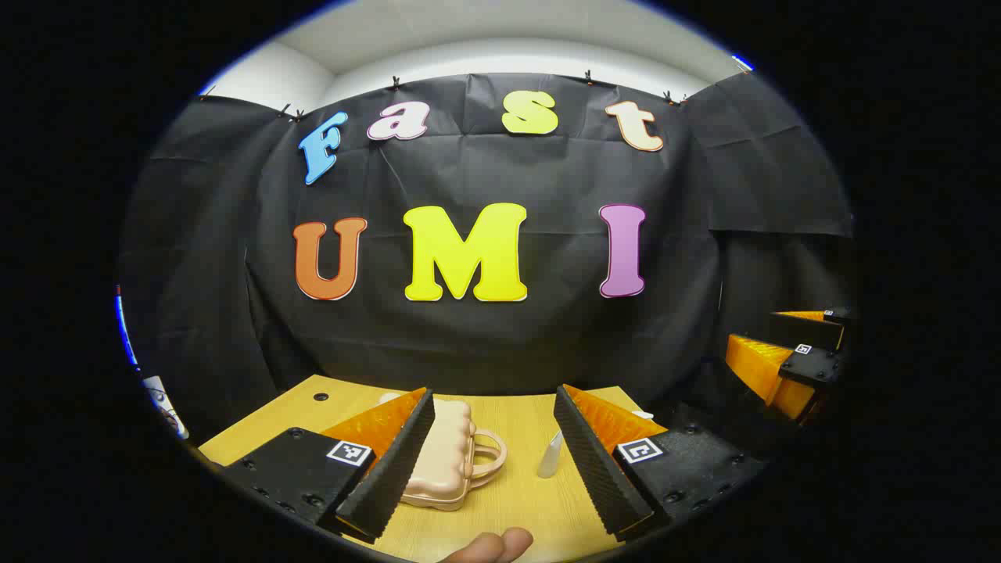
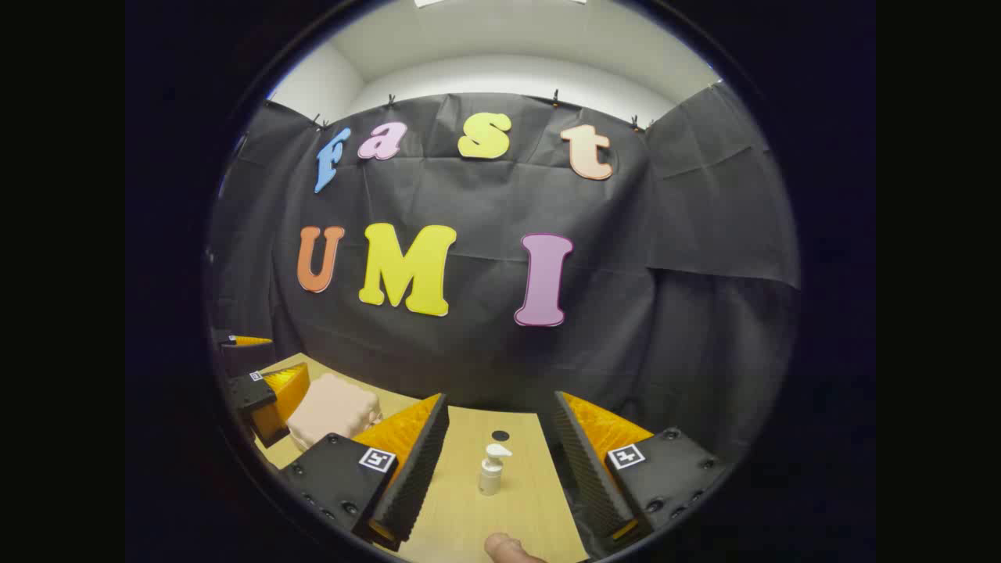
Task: First open the suitcase, pack the skin care products into it, and then close the suitcase.
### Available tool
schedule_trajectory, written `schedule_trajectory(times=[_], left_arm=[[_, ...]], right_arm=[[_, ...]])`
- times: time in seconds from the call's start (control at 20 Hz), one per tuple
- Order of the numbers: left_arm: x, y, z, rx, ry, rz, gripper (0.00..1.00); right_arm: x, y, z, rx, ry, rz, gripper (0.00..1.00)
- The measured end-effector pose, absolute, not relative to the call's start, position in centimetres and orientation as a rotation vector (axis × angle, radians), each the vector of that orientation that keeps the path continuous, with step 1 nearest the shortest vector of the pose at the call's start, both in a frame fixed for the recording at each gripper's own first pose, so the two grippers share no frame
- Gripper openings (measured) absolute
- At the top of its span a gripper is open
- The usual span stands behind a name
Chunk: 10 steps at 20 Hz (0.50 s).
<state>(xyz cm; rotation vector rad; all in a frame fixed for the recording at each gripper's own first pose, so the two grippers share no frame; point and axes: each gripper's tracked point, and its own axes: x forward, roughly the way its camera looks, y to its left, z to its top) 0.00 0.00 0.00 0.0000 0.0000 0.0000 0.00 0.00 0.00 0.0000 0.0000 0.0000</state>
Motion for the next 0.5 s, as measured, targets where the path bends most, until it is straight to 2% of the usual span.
schedule_trajectory(times=[0.5], left_arm=[[1.6,0.7,-1.7,-0.011,0.038,0.037,0.98]], right_arm=[[1.4,0.3,-0.8,-0.006,0.015,0.022,0.80]])
